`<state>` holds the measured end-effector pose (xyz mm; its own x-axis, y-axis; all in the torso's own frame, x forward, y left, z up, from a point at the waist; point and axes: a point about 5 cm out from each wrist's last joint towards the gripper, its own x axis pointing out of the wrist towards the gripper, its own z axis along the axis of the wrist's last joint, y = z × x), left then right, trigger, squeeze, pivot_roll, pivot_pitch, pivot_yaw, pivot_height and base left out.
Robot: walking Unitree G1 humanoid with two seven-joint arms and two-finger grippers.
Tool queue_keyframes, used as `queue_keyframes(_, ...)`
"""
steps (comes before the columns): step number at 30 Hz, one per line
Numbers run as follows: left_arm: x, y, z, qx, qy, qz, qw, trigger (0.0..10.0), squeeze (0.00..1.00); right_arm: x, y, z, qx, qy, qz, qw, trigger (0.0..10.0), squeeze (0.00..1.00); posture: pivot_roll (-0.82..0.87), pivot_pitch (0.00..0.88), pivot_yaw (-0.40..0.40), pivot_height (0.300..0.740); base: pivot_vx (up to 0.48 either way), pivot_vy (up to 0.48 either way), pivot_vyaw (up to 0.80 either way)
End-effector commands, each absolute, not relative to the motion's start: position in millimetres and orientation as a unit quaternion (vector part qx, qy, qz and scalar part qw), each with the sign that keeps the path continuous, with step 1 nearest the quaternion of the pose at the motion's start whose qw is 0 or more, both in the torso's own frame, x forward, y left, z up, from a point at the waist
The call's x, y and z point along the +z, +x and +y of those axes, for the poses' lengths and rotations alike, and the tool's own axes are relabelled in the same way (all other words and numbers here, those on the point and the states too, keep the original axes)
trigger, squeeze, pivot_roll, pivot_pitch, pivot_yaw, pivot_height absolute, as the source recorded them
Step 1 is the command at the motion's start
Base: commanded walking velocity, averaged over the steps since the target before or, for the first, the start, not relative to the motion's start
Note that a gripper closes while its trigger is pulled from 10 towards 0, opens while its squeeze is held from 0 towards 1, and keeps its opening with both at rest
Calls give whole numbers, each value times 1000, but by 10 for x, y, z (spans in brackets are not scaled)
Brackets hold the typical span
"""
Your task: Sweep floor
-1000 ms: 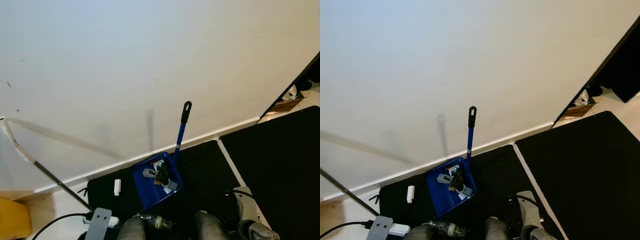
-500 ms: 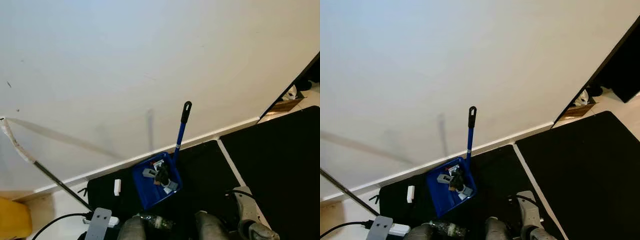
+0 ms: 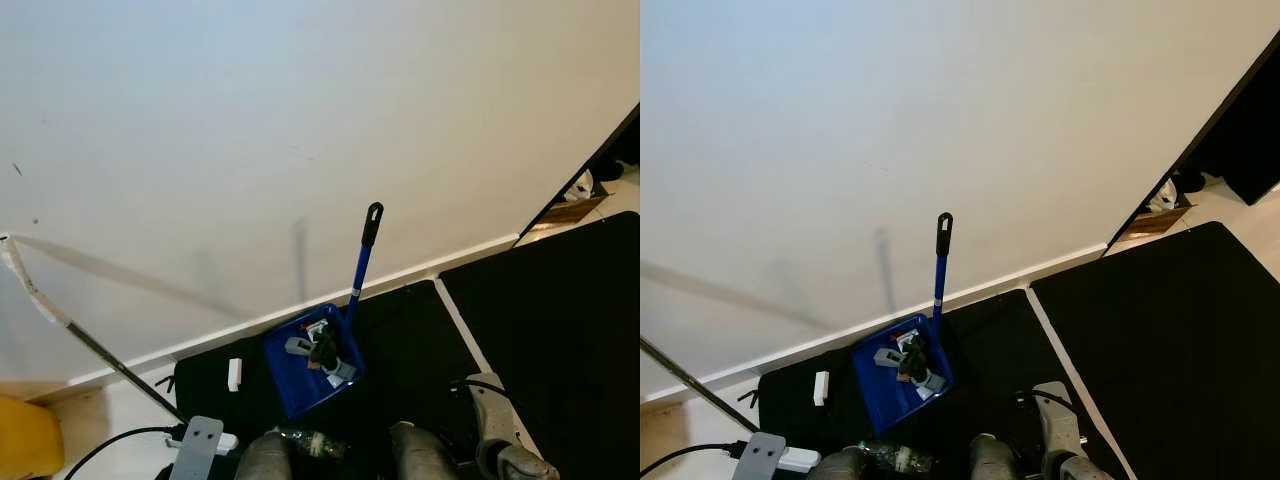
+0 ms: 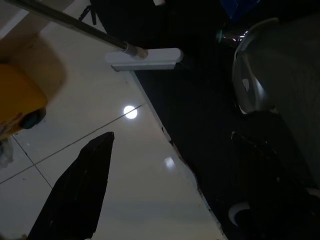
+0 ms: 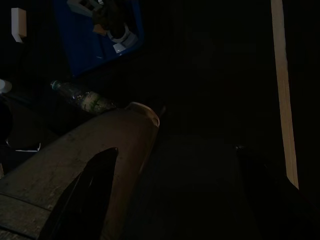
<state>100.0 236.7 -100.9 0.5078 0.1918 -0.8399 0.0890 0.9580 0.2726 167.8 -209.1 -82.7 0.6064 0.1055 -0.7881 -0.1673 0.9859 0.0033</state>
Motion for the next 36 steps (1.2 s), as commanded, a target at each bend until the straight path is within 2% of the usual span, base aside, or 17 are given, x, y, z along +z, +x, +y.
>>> queue_keyframes(1, -1044, 905, 2328, 27, 134, 509, 850, 10000, 0, -864, 1596, -2100, 72, -29, 451, 889, 10000, 0, 15, 145, -34, 740, 0, 0, 0)
queue_keyframes(36, -1051, 876, 2323, 24, 136, 511, 848, 10000, 0, -865, 1588, -2110, 76, -35, 452, 888, 10000, 0, 12, 146, -36, 740, 0, 0, 0)
